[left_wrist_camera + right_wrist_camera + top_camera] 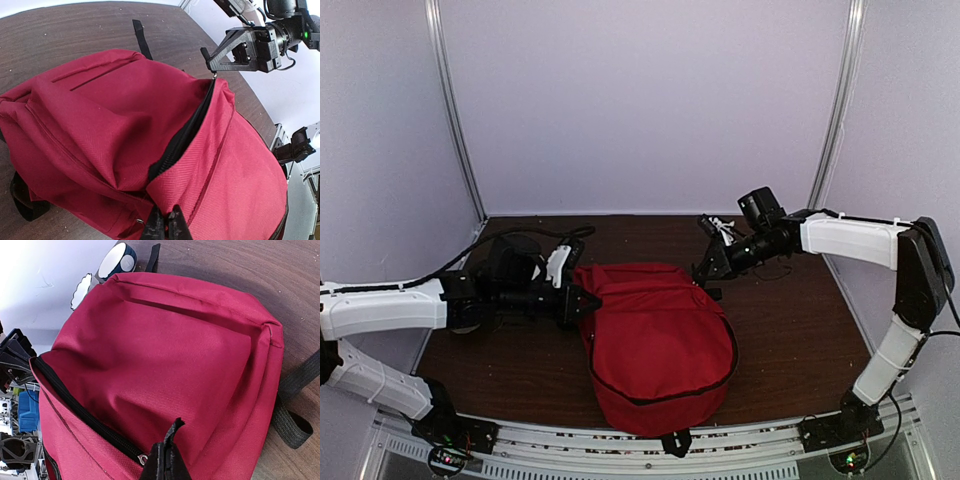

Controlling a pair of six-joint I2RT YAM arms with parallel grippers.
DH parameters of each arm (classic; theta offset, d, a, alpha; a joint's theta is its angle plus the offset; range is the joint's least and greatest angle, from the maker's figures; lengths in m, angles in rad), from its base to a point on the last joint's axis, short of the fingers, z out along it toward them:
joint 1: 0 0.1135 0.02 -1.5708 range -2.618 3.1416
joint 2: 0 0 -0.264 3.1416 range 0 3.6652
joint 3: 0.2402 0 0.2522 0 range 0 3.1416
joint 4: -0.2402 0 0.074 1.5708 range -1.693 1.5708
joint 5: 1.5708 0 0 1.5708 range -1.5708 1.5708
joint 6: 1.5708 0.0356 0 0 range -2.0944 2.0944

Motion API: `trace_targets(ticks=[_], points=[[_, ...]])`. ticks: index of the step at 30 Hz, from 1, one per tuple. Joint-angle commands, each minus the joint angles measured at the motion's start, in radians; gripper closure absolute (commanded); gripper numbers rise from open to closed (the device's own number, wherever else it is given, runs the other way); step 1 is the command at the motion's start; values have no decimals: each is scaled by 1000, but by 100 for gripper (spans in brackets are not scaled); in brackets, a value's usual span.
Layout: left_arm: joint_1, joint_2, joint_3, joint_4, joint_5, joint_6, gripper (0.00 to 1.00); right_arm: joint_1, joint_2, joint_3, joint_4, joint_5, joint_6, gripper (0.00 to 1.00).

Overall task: Pack the student bag
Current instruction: Zip the lower front pocket of the student bag, then adjust the student bag at the center of the board.

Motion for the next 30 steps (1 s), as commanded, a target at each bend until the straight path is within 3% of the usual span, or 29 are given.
trace_targets(ticks=[1, 16, 18, 20, 23, 30], points=[[2, 6, 0, -23, -25, 22, 100, -43, -28, -7, 26, 87, -1, 100], [4, 43, 33, -56, -41, 54, 99, -47, -34, -12, 50, 50, 6, 100], [4, 36, 48, -99, -58, 66, 87, -51, -27, 6, 26, 37, -5, 95], [4, 18, 62, -151, -89, 76, 71, -63, -37, 13, 16, 40, -12, 85], [7, -31, 61, -217, -140, 80, 57, -98, -76, 15, 17, 35, -22, 77], [138, -55, -21, -317, -254, -74, 54, -135, -153, 12, 11, -65, -123, 68]])
